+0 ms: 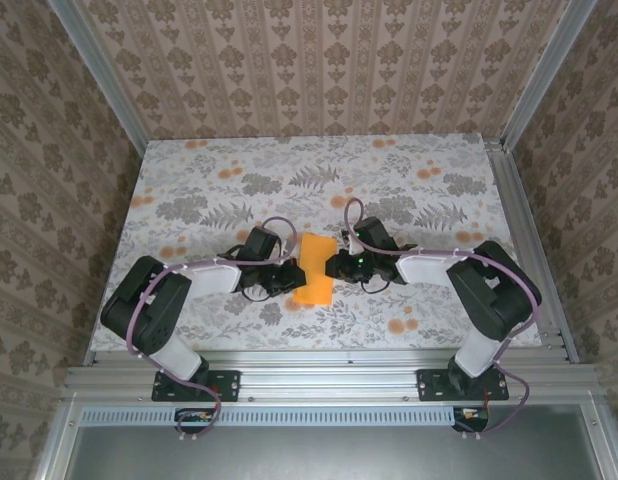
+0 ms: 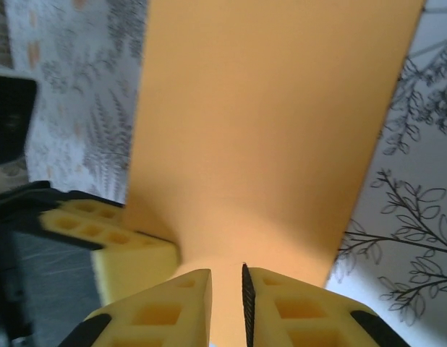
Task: Fold a paper plane with a square sheet of paper (pick it up from the middle)
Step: Place the paper at the center of the table.
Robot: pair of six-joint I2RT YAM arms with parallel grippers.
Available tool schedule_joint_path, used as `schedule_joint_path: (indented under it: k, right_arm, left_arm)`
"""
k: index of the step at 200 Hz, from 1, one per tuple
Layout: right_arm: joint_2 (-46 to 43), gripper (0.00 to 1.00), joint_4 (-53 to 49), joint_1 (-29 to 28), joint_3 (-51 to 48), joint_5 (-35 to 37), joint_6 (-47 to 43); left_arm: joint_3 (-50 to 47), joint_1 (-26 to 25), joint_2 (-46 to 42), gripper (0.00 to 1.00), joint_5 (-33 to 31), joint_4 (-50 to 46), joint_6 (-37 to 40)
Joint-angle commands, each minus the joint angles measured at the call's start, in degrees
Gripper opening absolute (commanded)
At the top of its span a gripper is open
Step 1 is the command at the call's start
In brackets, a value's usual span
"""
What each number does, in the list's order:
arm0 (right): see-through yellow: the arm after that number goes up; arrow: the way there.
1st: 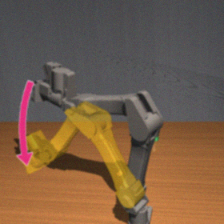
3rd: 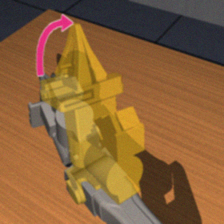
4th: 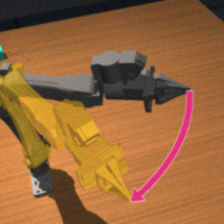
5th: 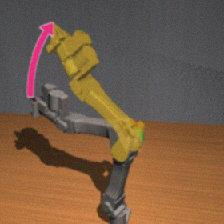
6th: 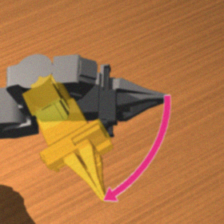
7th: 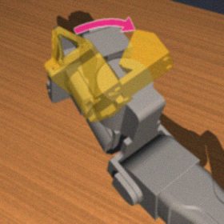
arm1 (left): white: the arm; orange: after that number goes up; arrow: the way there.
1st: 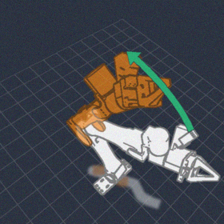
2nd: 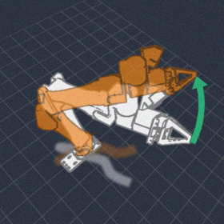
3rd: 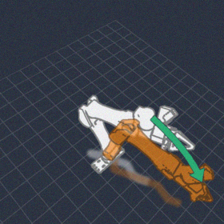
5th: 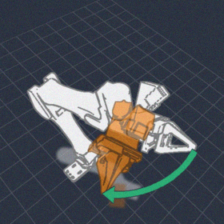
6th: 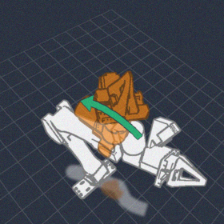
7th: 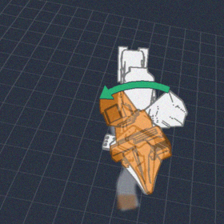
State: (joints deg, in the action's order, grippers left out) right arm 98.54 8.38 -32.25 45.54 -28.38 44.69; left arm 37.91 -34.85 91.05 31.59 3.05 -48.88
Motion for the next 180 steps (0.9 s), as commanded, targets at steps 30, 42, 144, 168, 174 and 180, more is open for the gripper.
schedule_joint_path:
  k: [30,42,144,168,174,180]
  right_arm:
    - [3.6,0.18,-2.6,-1.0,3.0,3.6,-2.7]
    - [4.3,0.18,-3.0,-1.2,3.2,4.0,-3.0]
    - [6.3,0.15,-5.7,-1.9,4.1,5.7,-3.9]
    - [5.9,0.15,-6.1,-2.0,4.1,5.8,-4.0]
    - [5.8,0.15,-6.3,-2.1,4.1,5.9,-4.0]
    - [5.6,0.15,-6.4,-2.0,4.0,6.0,-4.1]
  left_arm:
    - [1.5,-0.5,-0.7,0.17,-0.2,-1.0,-0.3]
    - [1.6,-0.6,-1.1,0.19,-0.3,-1.5,-0.2]
    - [-1.6,-2.1,-8.5,0.3,-2.6,-5.4,-0.5]
    - [-1.9,-2.4,-8.6,0.28,-2.6,-6.1,-0.2]
    - [-2.1,-2.6,-8.6,0.28,-2.6,-6.1,-0.2]
    - [-2.2,-2.6,-8.6,0.28,-2.7,-6.2,-0.1]
